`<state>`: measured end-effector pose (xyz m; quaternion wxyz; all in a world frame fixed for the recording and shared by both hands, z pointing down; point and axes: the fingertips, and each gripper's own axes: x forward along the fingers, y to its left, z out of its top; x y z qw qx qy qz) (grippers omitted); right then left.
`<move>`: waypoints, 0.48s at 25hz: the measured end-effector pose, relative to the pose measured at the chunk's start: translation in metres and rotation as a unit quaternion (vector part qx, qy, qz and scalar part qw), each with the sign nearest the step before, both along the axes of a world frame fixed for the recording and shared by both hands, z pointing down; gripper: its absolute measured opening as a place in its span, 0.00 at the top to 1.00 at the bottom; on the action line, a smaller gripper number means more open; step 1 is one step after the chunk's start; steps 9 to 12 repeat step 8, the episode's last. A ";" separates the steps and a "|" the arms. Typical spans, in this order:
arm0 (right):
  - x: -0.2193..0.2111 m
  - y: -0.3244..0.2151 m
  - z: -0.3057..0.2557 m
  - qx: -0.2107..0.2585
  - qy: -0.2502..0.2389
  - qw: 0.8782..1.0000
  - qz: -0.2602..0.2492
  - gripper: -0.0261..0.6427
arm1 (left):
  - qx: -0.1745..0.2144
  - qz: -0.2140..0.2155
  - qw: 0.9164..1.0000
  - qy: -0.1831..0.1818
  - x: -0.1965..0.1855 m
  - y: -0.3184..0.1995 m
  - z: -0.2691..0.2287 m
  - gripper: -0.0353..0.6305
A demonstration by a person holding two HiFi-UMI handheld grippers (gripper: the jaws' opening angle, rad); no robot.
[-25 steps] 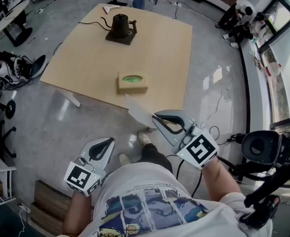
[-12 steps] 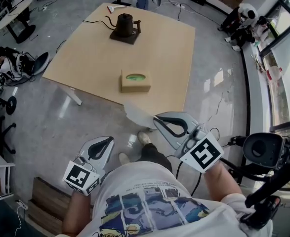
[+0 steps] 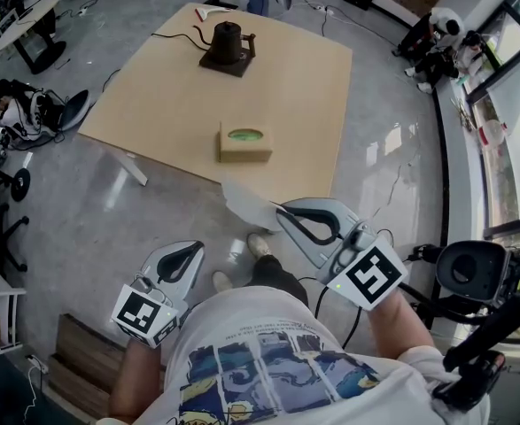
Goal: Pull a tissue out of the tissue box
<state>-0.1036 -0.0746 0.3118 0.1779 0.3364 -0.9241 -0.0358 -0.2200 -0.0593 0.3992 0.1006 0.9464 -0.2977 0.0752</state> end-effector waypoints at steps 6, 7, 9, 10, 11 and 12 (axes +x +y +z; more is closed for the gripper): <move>-0.003 0.002 0.000 -0.001 0.004 1.000 -0.002 0.96 | 0.000 -0.001 1.000 0.000 -0.003 0.002 0.001 0.94; -0.004 0.002 0.000 -0.001 0.003 1.000 -0.003 0.96 | 0.000 -0.001 1.000 0.000 -0.004 0.002 0.002 0.94; -0.005 0.002 0.000 -0.001 0.003 1.000 -0.003 0.96 | 0.000 -0.002 1.000 0.000 -0.005 0.002 0.002 0.94; -0.005 0.002 0.000 -0.001 0.003 1.000 -0.003 0.96 | 0.000 -0.002 1.000 0.000 -0.005 0.002 0.002 0.94; -0.005 0.002 0.000 -0.001 0.003 1.000 -0.003 0.96 | 0.000 -0.002 1.000 0.000 -0.005 0.002 0.002 0.94; -0.005 0.002 0.000 -0.001 0.003 1.000 -0.003 0.96 | 0.000 -0.002 1.000 0.000 -0.005 0.002 0.002 0.94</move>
